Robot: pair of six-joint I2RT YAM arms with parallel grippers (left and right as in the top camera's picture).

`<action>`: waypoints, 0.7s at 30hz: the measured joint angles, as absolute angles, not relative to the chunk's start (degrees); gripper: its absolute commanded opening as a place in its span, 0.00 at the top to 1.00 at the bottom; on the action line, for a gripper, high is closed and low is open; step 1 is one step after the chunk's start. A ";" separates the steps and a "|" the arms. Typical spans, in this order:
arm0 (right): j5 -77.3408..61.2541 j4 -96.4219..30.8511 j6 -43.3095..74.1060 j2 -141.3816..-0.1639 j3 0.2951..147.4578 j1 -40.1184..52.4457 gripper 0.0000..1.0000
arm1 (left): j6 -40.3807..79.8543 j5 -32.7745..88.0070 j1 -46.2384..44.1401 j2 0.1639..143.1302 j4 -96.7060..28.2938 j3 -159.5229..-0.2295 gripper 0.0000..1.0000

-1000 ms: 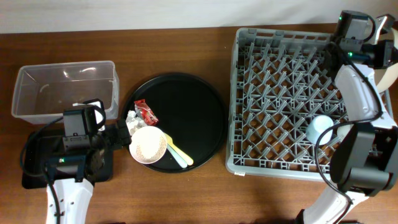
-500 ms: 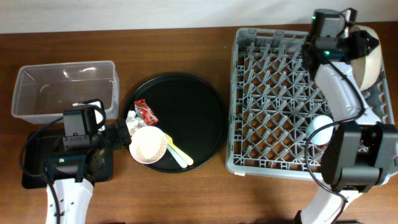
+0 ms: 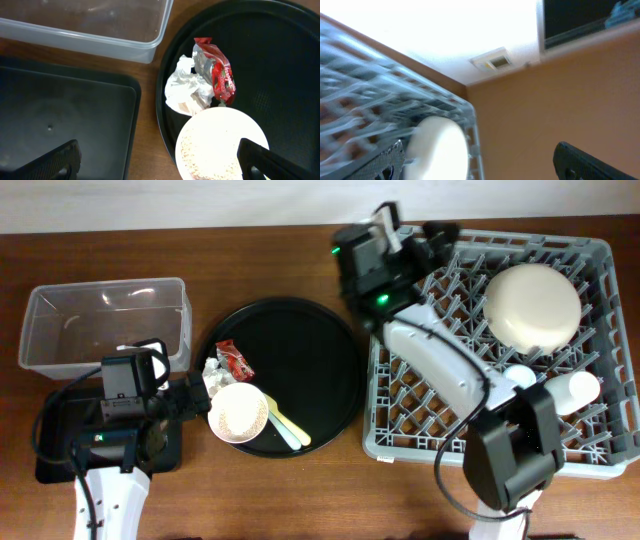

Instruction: Sort waste into correct bins and load items into the dishwasher rack

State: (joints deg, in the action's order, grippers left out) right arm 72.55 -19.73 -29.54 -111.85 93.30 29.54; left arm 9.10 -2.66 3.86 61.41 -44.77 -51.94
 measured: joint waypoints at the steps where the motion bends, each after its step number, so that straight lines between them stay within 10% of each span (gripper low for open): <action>1: 69.87 -24.62 -25.98 -111.55 93.47 31.53 0.04 | 9.10 -2.63 3.86 61.41 -44.80 -51.96 0.01; 5: 50.81 -39.24 -11.09 -111.04 93.78 34.63 0.29 | 9.13 -2.66 3.86 61.41 -44.80 -51.99 0.01; 13: -1.83 -44.21 9.52 -111.04 93.76 33.58 0.31 | 9.26 -2.66 3.86 61.41 -44.77 -51.99 0.01; 21: -14.92 -49.93 13.17 -111.04 93.45 38.41 0.30 | 9.28 -2.66 3.86 61.41 -44.77 -51.99 0.01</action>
State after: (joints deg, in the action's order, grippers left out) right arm -14.92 -49.93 13.17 -111.04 93.45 38.41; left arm 9.28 -2.66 3.86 61.41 -44.77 -51.99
